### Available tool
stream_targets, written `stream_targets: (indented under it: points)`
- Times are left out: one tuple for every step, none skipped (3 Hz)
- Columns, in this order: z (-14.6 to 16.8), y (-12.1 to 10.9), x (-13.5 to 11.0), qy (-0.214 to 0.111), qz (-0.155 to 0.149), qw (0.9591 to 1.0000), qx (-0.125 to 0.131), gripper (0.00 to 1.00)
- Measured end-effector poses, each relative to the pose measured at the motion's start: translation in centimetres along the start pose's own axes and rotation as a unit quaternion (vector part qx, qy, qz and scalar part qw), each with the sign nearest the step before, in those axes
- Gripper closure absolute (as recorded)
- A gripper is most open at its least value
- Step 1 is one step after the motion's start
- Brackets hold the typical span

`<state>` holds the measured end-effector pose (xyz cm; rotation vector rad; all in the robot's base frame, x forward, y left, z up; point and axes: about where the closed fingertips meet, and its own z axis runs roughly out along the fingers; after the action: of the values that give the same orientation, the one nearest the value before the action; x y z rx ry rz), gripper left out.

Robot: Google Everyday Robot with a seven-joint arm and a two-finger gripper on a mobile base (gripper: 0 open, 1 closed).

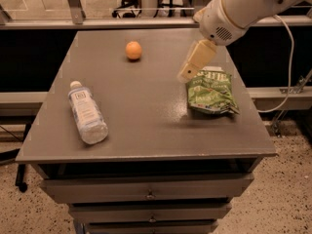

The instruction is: Pick orange

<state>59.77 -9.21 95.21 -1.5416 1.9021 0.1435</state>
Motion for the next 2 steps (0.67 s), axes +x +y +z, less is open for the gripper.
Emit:
stream_targets:
  points:
    - [0.2, 0.0, -0.1, -0.003, 0.001, 1.0000, 0.000, 0.00]
    - [4.0, -1.5, -2.3, -0.068, 0.024, 0.9974, 0.003, 0.00]
